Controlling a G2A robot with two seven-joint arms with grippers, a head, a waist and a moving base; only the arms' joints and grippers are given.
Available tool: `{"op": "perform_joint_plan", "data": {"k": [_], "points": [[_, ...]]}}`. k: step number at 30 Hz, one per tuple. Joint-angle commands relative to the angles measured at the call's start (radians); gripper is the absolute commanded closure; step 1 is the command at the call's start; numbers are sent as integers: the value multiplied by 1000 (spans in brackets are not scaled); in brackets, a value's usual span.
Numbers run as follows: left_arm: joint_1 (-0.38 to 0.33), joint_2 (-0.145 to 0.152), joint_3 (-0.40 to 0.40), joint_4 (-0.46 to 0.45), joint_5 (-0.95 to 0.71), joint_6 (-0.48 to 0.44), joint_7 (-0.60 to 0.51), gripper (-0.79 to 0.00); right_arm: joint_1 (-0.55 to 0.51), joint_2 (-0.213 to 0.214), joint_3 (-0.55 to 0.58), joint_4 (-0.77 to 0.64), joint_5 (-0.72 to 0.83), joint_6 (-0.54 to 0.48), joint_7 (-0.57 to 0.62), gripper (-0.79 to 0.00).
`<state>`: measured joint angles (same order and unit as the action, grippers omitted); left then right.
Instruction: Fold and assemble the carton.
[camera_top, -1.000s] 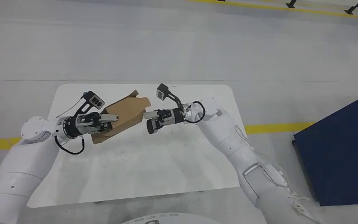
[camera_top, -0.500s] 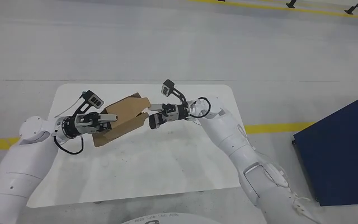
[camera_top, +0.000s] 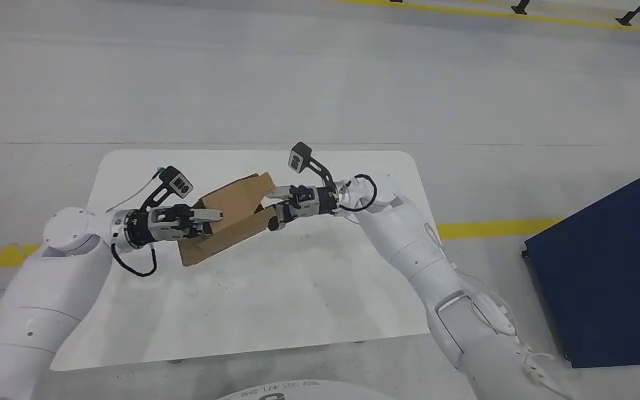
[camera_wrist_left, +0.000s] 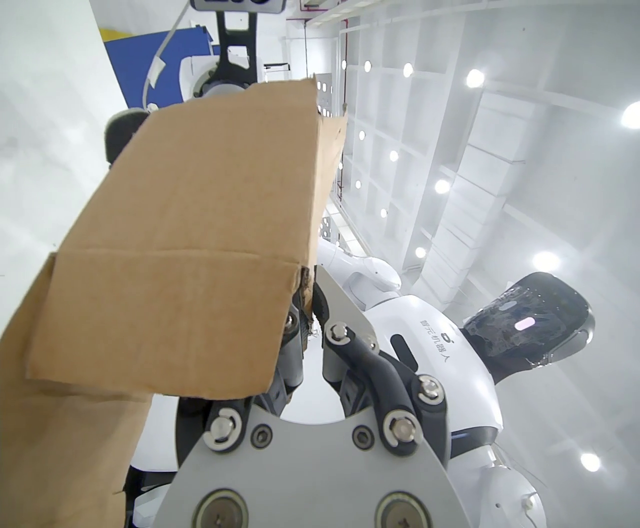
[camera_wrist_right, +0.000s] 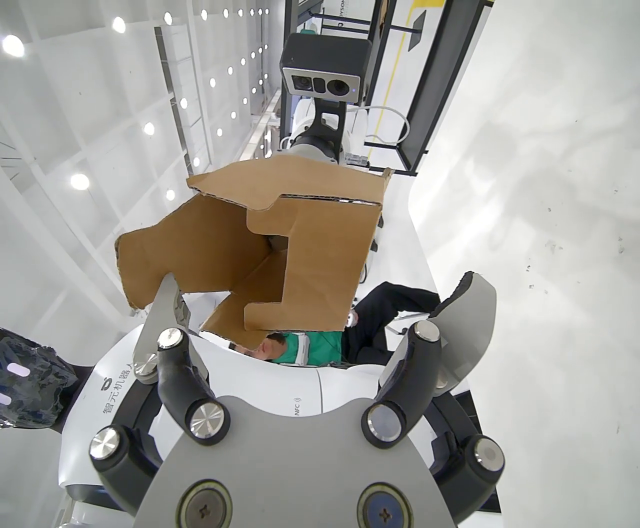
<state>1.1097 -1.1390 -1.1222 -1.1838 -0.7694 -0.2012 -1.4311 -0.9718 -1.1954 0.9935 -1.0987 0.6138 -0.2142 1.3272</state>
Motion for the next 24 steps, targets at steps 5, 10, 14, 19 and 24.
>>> {"op": "perform_joint_plan", "data": {"k": [5, 10, 14, 19, 24], "points": [[2, 0, 2, -4, 16, -6, 14, 0, -4, 1, 2, -7, -7, 0, 2, -785], [12, 2, -12, -18, -4, -24, 11, 0, -6, 2, 5, -10, -10, 0, -1, -785], [18, 5, -22, -26, -2, -21, 10, 0, -11, 4, 7, -14, -17, -1, 0, -785], [16, 6, -10, -29, 48, -6, 31, 0, -12, 4, 0, -26, -44, 9, -14, -785], [13, 5, -3, -26, 55, -7, 37, 0, -8, 5, -9, -34, -74, 28, -3, -785]]}}
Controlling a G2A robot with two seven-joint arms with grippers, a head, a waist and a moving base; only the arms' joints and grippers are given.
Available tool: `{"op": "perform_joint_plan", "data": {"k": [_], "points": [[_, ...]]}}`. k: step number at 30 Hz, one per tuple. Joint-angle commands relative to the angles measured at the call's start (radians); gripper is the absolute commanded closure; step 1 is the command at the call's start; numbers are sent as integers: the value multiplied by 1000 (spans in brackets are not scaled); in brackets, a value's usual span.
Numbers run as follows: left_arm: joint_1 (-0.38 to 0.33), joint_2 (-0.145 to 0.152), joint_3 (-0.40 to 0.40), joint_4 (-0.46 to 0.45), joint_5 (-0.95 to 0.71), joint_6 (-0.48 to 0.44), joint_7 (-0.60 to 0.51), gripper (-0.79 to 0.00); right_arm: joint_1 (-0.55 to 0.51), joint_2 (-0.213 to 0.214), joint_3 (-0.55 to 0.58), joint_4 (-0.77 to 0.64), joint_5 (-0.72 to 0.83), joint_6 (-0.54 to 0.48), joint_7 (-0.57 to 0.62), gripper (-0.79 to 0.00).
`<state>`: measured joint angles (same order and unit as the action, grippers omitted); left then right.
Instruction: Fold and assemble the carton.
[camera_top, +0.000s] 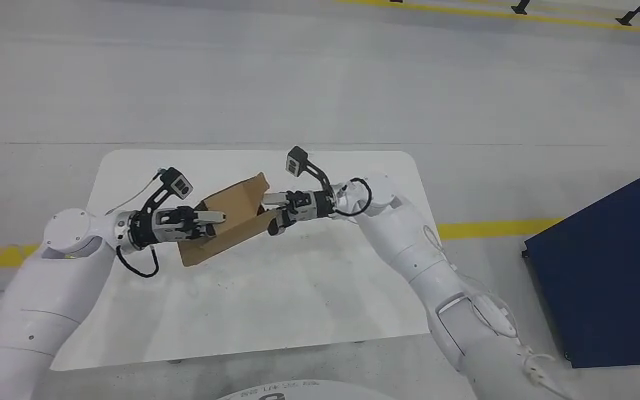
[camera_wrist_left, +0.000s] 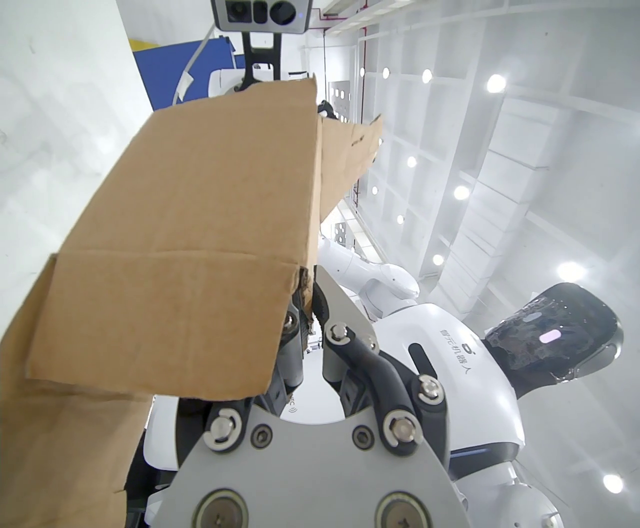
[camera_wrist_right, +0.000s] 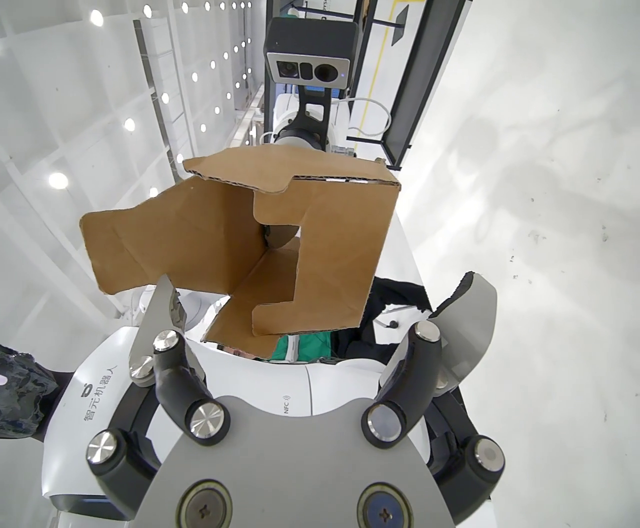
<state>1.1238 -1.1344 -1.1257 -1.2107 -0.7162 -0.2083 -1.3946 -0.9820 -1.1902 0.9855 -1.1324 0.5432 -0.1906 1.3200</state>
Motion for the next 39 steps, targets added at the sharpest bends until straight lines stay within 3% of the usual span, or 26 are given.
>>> {"op": "perform_joint_plan", "data": {"k": [1, 14, 39], "points": [[-2, 0, 2, 1, 5, 1, 0, 0, 3, 0, -3, -1, -9, 6, 5, -785], [-3, -1, 17, -3, 31, 6, 13, 0, 6, -2, -28, -15, -49, 17, -8, -785], [23, 13, -61, -33, -64, -25, -23, 0, -37, 21, 34, -36, -16, -53, 65, -785]]}}
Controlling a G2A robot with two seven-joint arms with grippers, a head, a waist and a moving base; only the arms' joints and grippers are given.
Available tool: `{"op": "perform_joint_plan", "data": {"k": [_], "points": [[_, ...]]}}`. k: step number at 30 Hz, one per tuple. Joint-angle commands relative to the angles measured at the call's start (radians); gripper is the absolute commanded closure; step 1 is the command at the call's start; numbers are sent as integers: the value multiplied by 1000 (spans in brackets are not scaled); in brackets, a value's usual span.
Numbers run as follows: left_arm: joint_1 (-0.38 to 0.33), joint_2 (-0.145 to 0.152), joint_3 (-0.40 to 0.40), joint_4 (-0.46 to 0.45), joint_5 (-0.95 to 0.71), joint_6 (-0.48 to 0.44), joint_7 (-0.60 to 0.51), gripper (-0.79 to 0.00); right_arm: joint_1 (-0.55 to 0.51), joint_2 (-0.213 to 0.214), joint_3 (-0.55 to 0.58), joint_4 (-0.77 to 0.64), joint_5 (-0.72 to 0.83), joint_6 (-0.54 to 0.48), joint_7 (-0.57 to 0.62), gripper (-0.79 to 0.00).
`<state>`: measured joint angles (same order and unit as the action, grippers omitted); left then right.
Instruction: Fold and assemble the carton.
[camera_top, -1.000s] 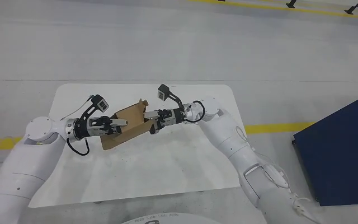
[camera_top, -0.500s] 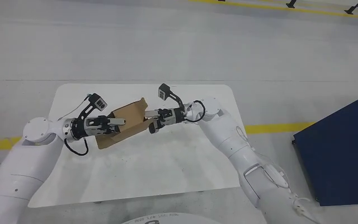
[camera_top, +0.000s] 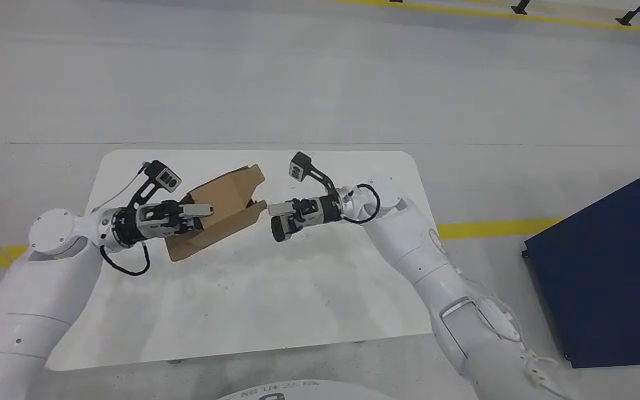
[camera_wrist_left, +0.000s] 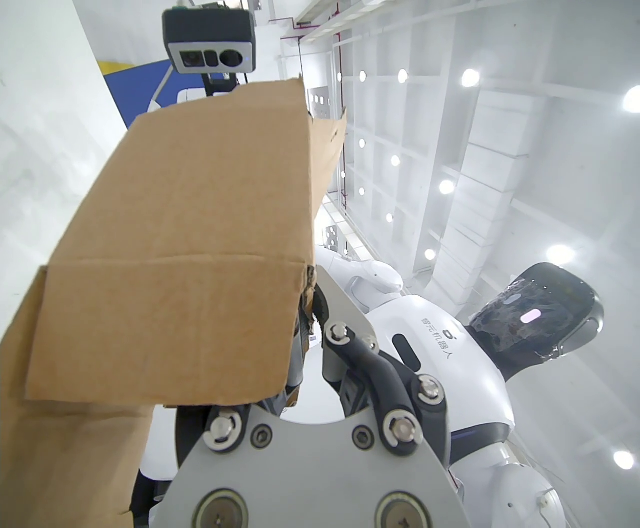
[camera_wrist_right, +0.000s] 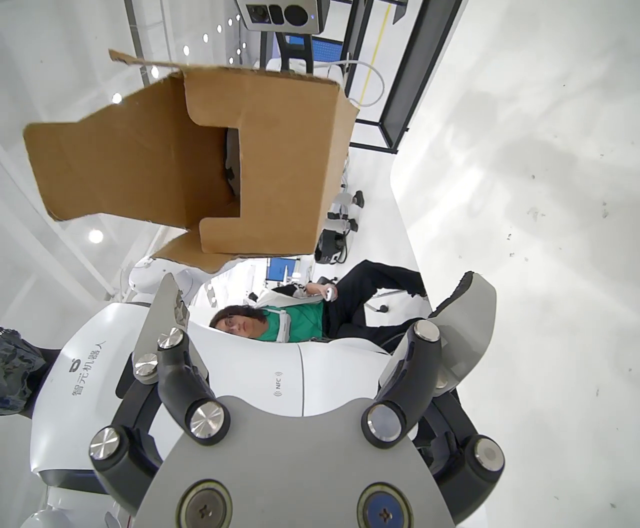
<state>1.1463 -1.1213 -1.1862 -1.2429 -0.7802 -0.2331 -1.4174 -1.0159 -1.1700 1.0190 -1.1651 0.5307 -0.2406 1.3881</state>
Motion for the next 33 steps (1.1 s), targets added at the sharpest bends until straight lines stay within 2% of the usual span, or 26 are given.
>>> {"op": "perform_joint_plan", "data": {"k": [1, 8, 24, 28, 33], "points": [[1, 0, -1, -1, 0, 0, 0, 0, -5, 1, 0, -7, -9, -1, -9, -785], [5, 1, 3, -12, 8, 3, -8, 0, 21, -10, -40, -6, -47, 68, -92, -785], [0, -1, 19, -14, 7, 8, -29, 0, 72, -39, -136, 21, -100, 104, -132, -785], [-2, -1, 15, -2, -27, 17, -57, 0, 72, -38, -127, 31, -87, 84, -129, -785], [-6, -1, 8, 21, -101, 51, -118, 0, 52, -20, -56, 48, -15, 37, -58, -785]]}}
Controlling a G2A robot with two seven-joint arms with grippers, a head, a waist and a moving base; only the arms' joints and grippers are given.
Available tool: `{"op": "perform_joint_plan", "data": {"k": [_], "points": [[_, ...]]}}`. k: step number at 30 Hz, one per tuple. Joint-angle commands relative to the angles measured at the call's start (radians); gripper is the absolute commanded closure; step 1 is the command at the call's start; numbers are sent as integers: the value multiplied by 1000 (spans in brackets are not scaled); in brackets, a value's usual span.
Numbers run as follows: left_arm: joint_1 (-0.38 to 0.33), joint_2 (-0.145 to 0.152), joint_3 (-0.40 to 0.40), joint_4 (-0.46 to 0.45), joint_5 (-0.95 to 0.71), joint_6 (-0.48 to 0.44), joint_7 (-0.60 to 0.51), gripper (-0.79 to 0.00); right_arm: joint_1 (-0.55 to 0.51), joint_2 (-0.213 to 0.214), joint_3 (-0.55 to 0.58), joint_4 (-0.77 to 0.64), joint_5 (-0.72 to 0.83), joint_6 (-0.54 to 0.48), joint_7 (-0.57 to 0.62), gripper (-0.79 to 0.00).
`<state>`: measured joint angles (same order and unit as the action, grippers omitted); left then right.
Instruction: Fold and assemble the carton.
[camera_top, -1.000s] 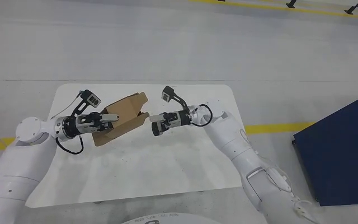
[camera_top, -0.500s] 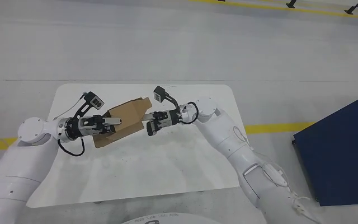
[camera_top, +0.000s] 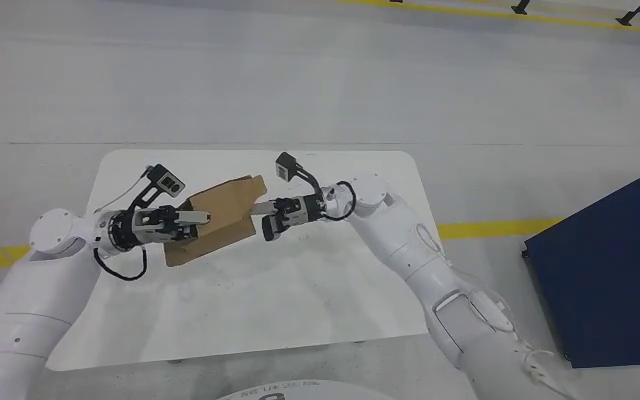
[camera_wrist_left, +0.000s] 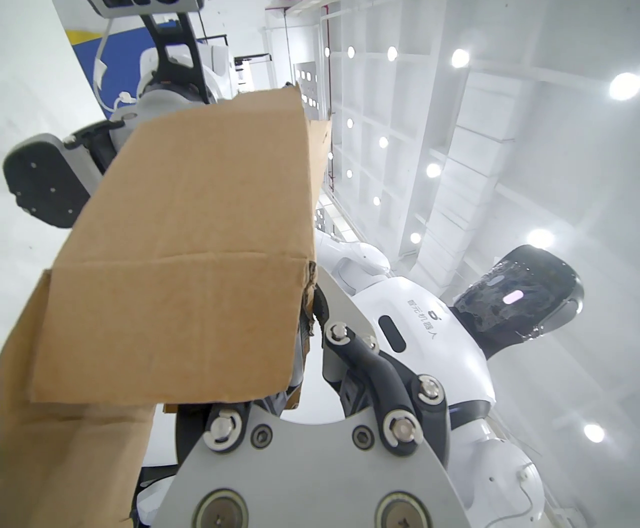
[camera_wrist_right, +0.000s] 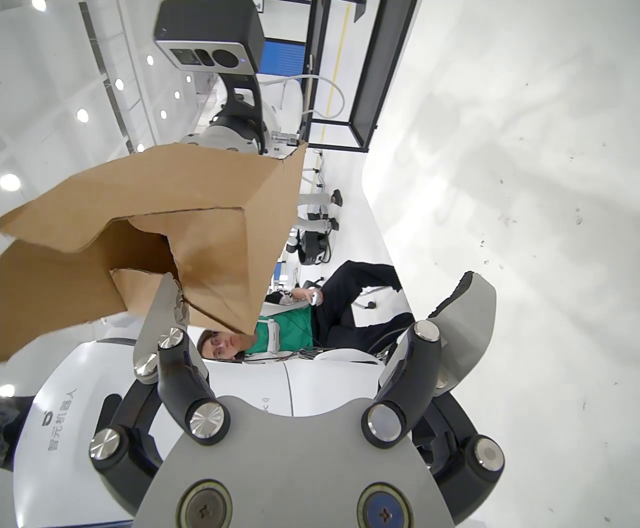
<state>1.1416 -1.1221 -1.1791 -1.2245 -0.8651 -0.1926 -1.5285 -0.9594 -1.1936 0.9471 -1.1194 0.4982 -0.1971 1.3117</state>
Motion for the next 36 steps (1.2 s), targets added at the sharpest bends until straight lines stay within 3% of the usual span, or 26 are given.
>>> {"op": "perform_joint_plan", "data": {"k": [1, 8, 23, 36], "points": [[-1, 0, 6, 1, -31, 24, -7, 0, -9, 8, 32, 6, 36, -12, 33, -785], [-12, 17, 49, -6, -79, 70, -7, 0, -20, 18, 82, 21, 110, 23, 34, -785], [-47, 58, 154, -2, -87, 25, -7, 0, 18, -9, 11, 31, 66, 85, -91, -785], [-73, 81, 204, 22, -125, -6, -7, 0, 14, -12, -15, 12, 14, 55, -46, -785]]}}
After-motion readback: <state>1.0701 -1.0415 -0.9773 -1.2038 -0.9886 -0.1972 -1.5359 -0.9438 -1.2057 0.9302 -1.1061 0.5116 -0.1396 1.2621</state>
